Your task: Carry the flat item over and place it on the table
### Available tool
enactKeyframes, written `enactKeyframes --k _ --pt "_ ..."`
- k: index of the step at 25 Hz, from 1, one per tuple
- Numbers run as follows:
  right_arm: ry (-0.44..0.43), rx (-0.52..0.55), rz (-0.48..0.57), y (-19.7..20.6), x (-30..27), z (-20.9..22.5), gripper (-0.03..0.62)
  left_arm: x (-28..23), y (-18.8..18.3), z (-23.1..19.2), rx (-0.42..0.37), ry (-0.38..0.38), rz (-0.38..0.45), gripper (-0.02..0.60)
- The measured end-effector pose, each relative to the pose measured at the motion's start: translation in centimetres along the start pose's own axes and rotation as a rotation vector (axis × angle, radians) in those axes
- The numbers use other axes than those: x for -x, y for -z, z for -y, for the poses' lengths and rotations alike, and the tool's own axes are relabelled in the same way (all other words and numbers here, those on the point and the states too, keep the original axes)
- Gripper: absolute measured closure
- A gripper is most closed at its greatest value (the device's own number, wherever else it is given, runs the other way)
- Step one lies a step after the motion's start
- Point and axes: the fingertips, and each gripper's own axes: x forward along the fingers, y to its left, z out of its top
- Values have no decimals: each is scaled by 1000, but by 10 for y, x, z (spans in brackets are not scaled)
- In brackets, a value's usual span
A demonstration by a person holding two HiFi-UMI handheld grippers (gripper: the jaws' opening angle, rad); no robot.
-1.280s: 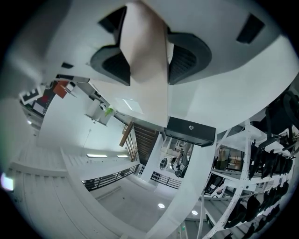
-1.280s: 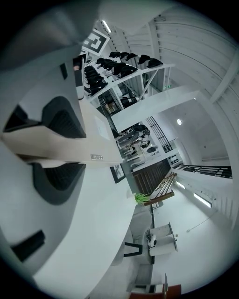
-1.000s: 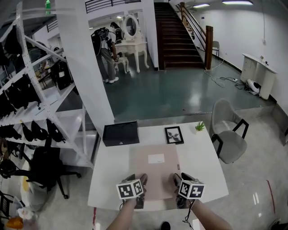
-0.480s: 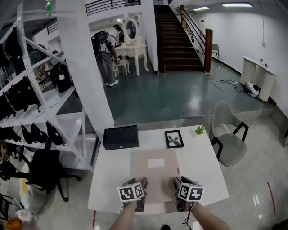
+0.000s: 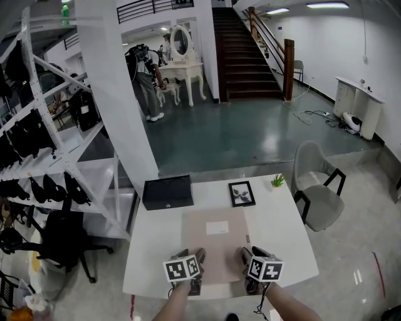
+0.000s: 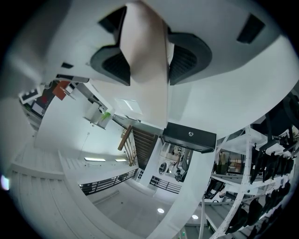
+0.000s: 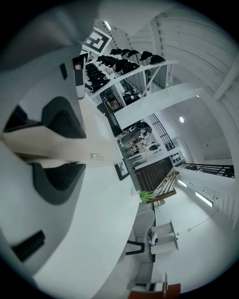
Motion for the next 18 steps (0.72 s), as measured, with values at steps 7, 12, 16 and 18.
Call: enactKeyframes --k 7,12,16,18 --pt "-5 9 -5 0 0 0 430 -1 0 0 13 11 0 319" --pt "-17 28 17 1 3 -1 424 4 0 -2 27 16 9 319" --pt "-15 64 56 -4 10 -1 413 13 -7 -4 16 14 44 319" --pt "-19 62 77 -10 15 -4 413 20 -14 -3 -6 12 67 320"
